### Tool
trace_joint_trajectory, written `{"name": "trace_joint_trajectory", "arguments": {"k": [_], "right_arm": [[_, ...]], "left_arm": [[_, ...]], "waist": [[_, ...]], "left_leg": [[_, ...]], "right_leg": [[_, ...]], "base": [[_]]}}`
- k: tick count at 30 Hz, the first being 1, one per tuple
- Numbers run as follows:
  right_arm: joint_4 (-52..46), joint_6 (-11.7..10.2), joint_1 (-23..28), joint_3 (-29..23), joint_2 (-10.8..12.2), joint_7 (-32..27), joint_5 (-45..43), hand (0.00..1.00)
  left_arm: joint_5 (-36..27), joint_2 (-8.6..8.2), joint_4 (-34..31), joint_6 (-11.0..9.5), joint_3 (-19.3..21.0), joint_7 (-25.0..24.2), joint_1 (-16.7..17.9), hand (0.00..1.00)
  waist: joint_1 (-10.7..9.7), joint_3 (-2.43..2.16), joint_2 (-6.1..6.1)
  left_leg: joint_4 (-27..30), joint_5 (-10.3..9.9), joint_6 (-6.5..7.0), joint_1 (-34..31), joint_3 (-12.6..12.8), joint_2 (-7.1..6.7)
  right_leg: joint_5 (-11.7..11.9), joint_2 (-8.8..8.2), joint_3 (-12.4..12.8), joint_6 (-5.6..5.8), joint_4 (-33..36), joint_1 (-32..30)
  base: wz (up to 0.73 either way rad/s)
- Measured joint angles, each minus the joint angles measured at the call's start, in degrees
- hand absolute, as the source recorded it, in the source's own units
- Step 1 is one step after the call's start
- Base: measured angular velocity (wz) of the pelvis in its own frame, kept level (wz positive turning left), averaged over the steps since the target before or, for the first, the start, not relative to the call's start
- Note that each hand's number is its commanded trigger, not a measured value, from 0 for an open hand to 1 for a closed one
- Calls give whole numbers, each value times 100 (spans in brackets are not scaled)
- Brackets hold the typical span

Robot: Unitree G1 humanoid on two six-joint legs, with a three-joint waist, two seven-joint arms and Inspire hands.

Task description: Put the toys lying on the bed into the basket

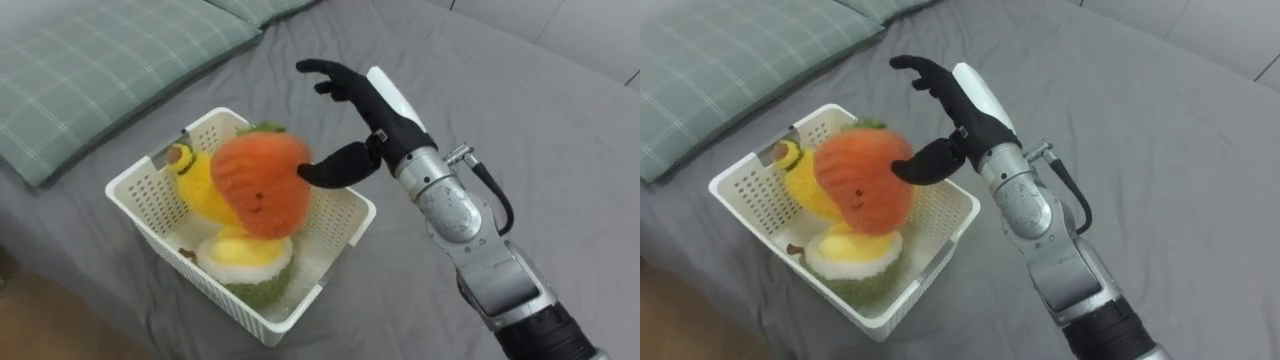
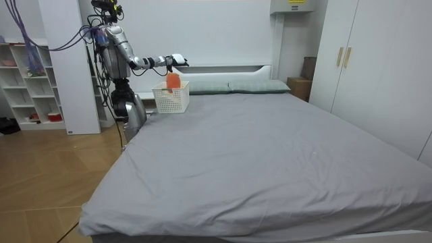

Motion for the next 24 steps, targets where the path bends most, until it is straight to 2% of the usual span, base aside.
{"name": "trace_joint_trajectory", "arguments": {"k": [2, 8, 24], "right_arm": [[21, 0, 0, 0, 0, -57, 0, 0], [33, 0, 0, -1, 1, -95, -2, 0], [33, 1, 1, -1, -4, -92, 11, 0]], "left_arm": [[0, 0, 0, -1, 0, 10, 0, 0], [-2, -1, -58, -1, -1, 98, -42, 0], [-6, -1, -155, -5, -3, 115, -98, 0]], "waist": [[-9, 2, -9], [-32, -31, -66], [-44, -15, -50]], "left_leg": [[0, 0, 0, -16, 2, 0], [1, 0, 0, -64, 5, 1], [1, 0, 0, -72, 22, 3]], "right_leg": [[0, -1, 0, 0, 1, -2], [0, -2, -1, 0, 1, -40], [0, -2, 19, 1, 2, -62]], "base": [[0], [0], [0]]}}
